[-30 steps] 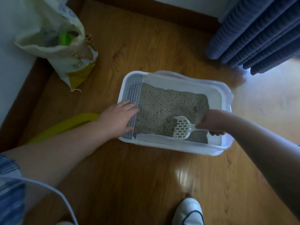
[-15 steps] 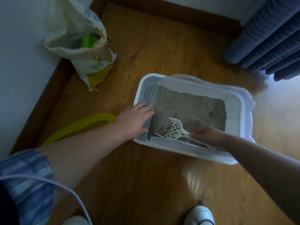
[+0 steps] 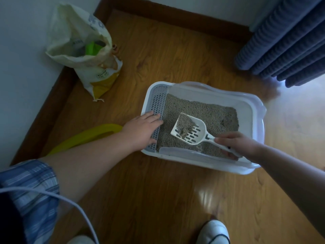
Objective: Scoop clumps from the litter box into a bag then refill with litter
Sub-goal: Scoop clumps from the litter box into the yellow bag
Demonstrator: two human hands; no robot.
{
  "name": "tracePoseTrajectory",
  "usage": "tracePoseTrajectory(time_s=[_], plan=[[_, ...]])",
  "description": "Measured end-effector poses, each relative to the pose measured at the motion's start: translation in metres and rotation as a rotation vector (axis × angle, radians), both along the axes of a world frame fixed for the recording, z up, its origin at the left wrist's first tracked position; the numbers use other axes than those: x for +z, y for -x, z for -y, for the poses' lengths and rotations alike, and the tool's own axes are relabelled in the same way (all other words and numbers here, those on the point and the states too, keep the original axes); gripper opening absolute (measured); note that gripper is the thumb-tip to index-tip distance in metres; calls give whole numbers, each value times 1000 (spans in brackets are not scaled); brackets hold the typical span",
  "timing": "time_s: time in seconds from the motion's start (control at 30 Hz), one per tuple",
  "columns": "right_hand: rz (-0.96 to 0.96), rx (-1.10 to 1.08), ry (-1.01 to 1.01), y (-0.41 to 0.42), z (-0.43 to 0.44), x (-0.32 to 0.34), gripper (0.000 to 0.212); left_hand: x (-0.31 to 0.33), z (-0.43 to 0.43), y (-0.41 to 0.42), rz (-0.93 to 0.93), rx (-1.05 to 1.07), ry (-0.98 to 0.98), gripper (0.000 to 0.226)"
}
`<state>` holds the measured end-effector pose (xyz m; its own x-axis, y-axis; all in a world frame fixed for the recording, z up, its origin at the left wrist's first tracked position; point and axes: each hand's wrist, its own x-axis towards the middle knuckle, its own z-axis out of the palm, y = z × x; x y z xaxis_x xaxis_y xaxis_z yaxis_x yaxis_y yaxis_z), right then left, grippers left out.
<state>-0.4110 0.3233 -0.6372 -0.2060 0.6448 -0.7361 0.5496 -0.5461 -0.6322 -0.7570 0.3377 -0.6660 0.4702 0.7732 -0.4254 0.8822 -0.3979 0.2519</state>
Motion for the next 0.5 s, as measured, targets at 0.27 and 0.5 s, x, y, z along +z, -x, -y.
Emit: tracePoseTrajectory(time_s=[0.27,0.5], plan=[[-57,-44,-36,4,1,16,35,6,6,5,14,-16,-30,76],[14,285,-193,53,-12,62,36,34,0,51,46,94,-97,68]])
